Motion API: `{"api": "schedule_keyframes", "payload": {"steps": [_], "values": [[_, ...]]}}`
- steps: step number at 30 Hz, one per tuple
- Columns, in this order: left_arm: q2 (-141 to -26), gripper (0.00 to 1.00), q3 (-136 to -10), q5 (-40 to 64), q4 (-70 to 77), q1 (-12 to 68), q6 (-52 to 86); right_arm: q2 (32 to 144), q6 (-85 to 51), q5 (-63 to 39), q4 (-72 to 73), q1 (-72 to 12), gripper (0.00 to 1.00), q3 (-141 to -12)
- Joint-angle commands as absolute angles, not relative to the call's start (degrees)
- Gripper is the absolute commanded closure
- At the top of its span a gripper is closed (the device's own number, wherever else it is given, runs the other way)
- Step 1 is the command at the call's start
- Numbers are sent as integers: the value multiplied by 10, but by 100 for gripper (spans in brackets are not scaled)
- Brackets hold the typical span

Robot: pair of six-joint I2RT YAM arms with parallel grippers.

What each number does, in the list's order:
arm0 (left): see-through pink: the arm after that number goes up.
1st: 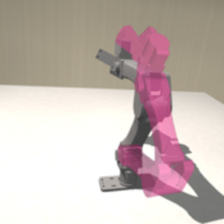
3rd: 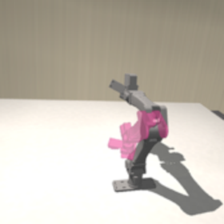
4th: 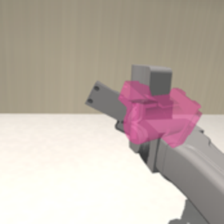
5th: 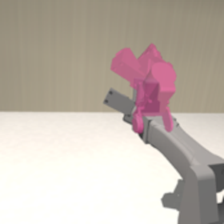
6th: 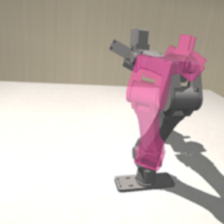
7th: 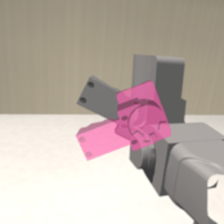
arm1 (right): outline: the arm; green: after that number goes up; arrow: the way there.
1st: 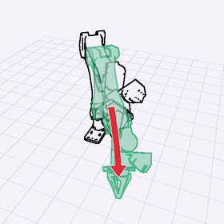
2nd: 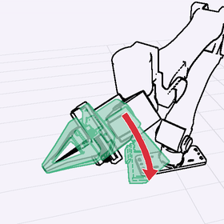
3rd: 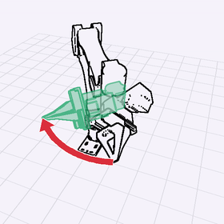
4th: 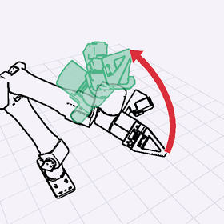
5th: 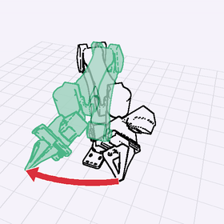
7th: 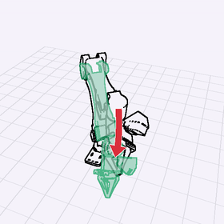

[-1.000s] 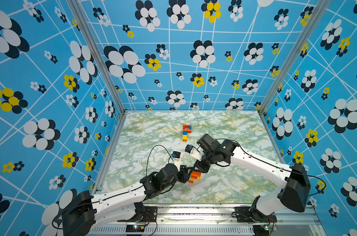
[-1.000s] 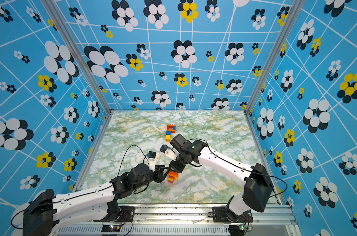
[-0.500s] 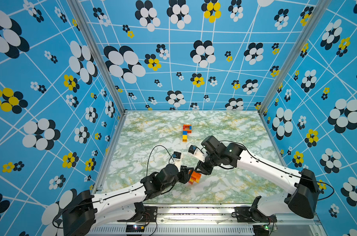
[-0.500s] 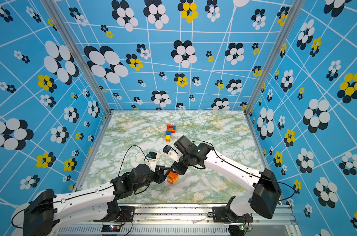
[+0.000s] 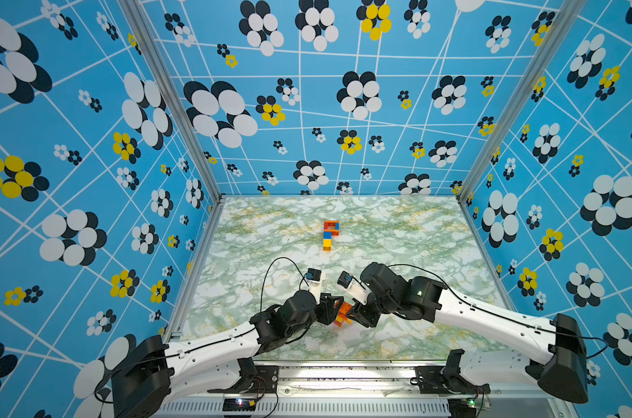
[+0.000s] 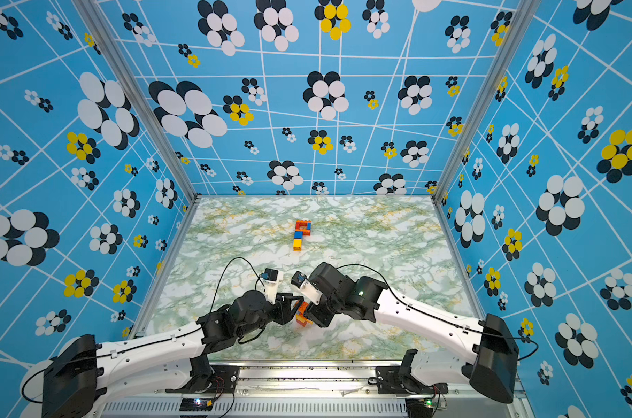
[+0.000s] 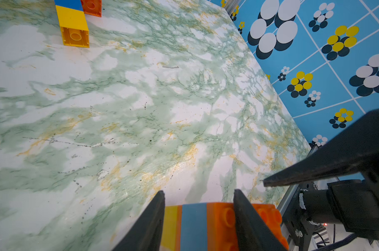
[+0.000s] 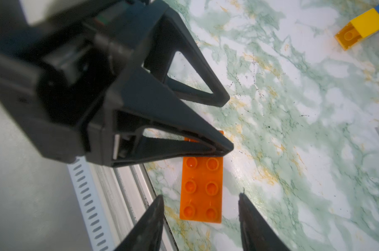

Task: Assemble the letter p with lego
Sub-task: Pick up the lego brick from the center of the board.

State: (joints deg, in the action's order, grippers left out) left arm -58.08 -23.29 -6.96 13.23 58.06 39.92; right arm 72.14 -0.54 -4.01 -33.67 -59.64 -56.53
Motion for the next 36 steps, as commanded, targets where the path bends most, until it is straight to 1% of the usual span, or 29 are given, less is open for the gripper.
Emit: {"api": "schedule_keyframes", "payload": {"steps": [1,7,22,25,28,30,32,36], "values": [[-601,48,-201,-82,39,583,395,714,-33,14,-318,-608,45,-550],[-601,48,-201,-83,40,583,396,726,-42,12,-302,-612,49,-546],[-585,47,-195,-89,38,583,401,744,-53,-9,-292,-624,65,-539],[-586,47,-197,-89,39,583,401,745,-54,-8,-292,-624,65,-537],[-586,47,-198,-89,37,584,401,747,-54,-8,-296,-625,63,-539],[-586,47,-197,-89,37,584,402,747,-53,-6,-299,-628,59,-540],[-586,47,-198,-90,37,583,402,744,-52,-4,-301,-631,56,-539],[-586,47,-198,-90,35,583,404,734,-54,0,-300,-635,56,-536]]}}
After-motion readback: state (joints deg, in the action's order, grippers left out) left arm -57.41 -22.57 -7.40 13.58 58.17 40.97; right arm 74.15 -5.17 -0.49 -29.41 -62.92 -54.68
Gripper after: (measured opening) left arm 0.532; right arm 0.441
